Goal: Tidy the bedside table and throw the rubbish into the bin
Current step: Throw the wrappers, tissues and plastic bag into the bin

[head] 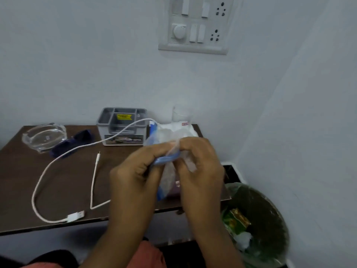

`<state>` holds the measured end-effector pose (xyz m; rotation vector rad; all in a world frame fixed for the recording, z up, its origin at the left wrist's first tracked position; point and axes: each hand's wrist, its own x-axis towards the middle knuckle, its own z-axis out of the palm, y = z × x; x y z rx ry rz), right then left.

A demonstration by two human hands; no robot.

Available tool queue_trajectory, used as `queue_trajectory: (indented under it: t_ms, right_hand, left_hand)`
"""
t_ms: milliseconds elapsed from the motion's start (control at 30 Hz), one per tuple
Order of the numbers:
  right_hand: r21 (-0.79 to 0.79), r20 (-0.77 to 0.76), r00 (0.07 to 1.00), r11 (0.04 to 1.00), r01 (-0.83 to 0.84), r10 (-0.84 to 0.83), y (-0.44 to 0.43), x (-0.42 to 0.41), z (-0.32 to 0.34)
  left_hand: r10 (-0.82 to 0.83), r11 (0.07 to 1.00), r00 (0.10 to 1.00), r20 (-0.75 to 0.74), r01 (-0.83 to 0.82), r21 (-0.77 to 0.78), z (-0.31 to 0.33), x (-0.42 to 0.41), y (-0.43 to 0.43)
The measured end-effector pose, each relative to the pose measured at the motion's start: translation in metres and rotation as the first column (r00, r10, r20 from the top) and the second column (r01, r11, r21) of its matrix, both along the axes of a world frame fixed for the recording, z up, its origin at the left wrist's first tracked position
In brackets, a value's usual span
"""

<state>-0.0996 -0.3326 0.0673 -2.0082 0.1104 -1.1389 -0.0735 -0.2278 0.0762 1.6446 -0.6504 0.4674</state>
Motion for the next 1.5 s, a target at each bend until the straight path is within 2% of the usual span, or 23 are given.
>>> queue_trajectory:
  t_ms: [100,167,267,333,367,433,467,533,633,733,933,1100,1200,1267,1333,1400,1500]
  right_hand:
    - [-0.076,0.044,0.975,0.972,0.222,-0.219,-0.046,-0.042,-0.009]
    - [-0.034,0.021,0.953,0.952,0.304,-0.303,-0.078,-0.070,-0.019]
    - [0.037,-0.053,0.923,0.923,0.384,-0.382,-0.116,-0.104,-0.035]
    - [0.098,-0.122,0.906,0.904,0.417,-0.405,-0.130,-0.110,-0.046]
    - [0.139,-0.153,0.903,0.896,0.422,-0.402,-0.134,-0.108,-0.052]
    - [0.224,-0.207,0.908,0.886,0.406,-0.364,-0.136,-0.098,-0.062]
    - [0.250,-0.225,0.913,0.885,0.392,-0.341,-0.136,-0.092,-0.067]
    - [0.273,-0.252,0.914,0.882,0.383,-0.319,-0.136,-0.079,-0.071]
    - [0.305,-0.267,0.924,0.885,0.351,-0.274,-0.132,-0.061,-0.068]
    - [0.429,-0.225,0.960,0.868,0.249,-0.164,-0.124,-0.051,-0.061]
    - [0.727,-0.077,0.997,0.684,0.063,-0.010,-0.117,-0.038,-0.051]
    - [0.816,0.005,1.000,0.577,-0.019,0.026,-0.121,-0.035,-0.048]
    - [0.859,0.032,0.999,0.512,-0.023,-0.010,-0.128,-0.042,-0.044]
    - [0.877,0.057,0.997,0.480,-0.027,-0.048,-0.137,-0.052,-0.044]
    - [0.870,0.022,0.994,0.492,0.033,-0.105,-0.150,-0.065,-0.051]
    - [0.804,-0.114,0.969,0.553,0.220,-0.219,-0.168,-0.080,-0.067]
    - [0.473,-0.395,0.824,0.679,0.561,-0.406,-0.195,-0.102,-0.097]
  left_hand:
    - [-0.210,0.977,0.978,0.016,0.210,-0.021,-0.007,-0.028,-0.048]
    - [-0.371,0.928,0.928,0.008,0.371,0.020,-0.015,-0.047,-0.080]
    - [-0.521,0.835,0.850,-0.086,0.527,0.154,-0.033,-0.069,-0.122]
    - [-0.542,0.783,0.831,-0.126,0.553,0.285,-0.051,-0.076,-0.140]
    - [-0.510,0.778,0.854,-0.099,0.508,0.369,-0.063,-0.075,-0.145]
    - [-0.368,0.792,0.928,0.058,0.279,0.543,-0.085,-0.064,-0.142]
    - [-0.280,0.781,0.956,0.091,0.171,0.600,-0.095,-0.054,-0.137]
    - [-0.176,0.774,0.981,0.083,0.086,0.627,-0.106,-0.034,-0.122]
    - [-0.133,0.811,0.991,0.005,0.106,0.575,-0.112,-0.016,-0.097]
    - [-0.111,0.809,0.993,-0.041,0.114,0.577,-0.110,-0.010,-0.088]
    - [-0.014,0.816,0.999,-0.048,0.039,0.576,-0.105,-0.012,-0.095]
    - [0.125,0.710,0.991,0.045,-0.121,0.693,-0.107,0.007,-0.062]
    - [0.172,0.640,0.985,-0.005,-0.108,0.761,-0.115,0.017,-0.037]
    - [0.188,0.627,0.981,-0.054,-0.077,0.776,-0.121,0.022,-0.025]
    - [0.188,0.621,0.980,-0.064,-0.068,0.781,-0.125,0.025,-0.017]
    - [0.180,0.606,0.982,-0.055,-0.066,0.793,-0.127,0.028,-0.011]
    - [0.192,0.584,0.979,-0.064,-0.061,0.809,-0.129,0.032,-0.007]
